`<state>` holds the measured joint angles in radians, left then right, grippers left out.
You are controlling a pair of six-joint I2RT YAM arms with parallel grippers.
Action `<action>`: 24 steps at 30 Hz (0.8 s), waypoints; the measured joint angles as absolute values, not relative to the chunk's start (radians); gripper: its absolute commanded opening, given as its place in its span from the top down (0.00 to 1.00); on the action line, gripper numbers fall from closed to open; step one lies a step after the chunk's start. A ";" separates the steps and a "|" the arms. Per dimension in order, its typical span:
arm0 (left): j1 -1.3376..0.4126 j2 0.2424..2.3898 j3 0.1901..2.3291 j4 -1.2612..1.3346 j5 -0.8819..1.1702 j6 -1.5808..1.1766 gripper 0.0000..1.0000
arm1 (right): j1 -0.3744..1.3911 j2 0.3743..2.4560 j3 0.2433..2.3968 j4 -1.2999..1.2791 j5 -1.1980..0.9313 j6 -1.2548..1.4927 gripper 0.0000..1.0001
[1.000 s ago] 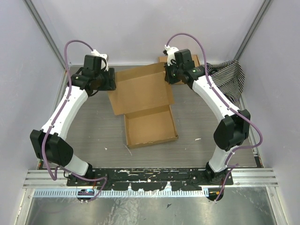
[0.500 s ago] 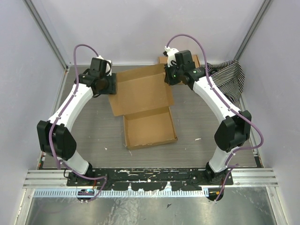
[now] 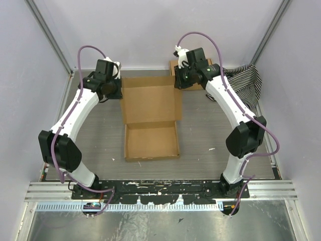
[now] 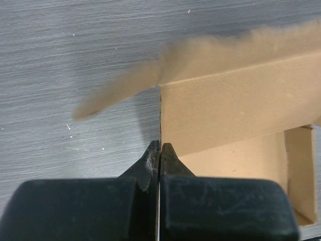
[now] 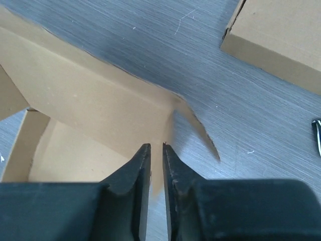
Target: Fold the paper box
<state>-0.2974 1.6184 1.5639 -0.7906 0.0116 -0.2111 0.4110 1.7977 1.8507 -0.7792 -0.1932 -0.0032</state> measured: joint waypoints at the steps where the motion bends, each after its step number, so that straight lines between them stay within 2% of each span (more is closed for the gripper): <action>1: -0.297 1.616 1.564 -0.792 0.009 -0.210 1.00 | 0.411 1.808 1.873 -0.795 -0.193 -0.002 0.75; 7: -0.300 1.579 1.563 -0.789 -0.018 -0.201 1.00 | 0.411 1.853 1.936 -0.887 -0.192 -0.001 0.72; 9: -0.300 1.556 1.557 -0.779 -0.025 -0.197 1.00 | 0.411 1.861 1.940 -0.910 -0.189 -0.001 0.66; 11: -0.300 1.530 1.546 -0.765 -0.031 -0.191 1.00 | 0.411 1.870 1.941 -0.927 -0.178 0.001 0.56; 15: -0.302 1.480 1.499 -0.724 -0.039 -0.183 1.00 | 0.410 1.873 1.942 -0.944 -0.146 0.005 0.46; 19: -0.302 1.440 1.433 -0.680 -0.042 -0.176 1.00 | 0.401 1.867 1.923 -0.907 -0.110 0.004 0.45; 24: -0.302 1.420 1.382 -0.647 -0.042 -0.171 1.00 | 0.381 1.803 1.764 -0.773 -0.131 -0.004 0.47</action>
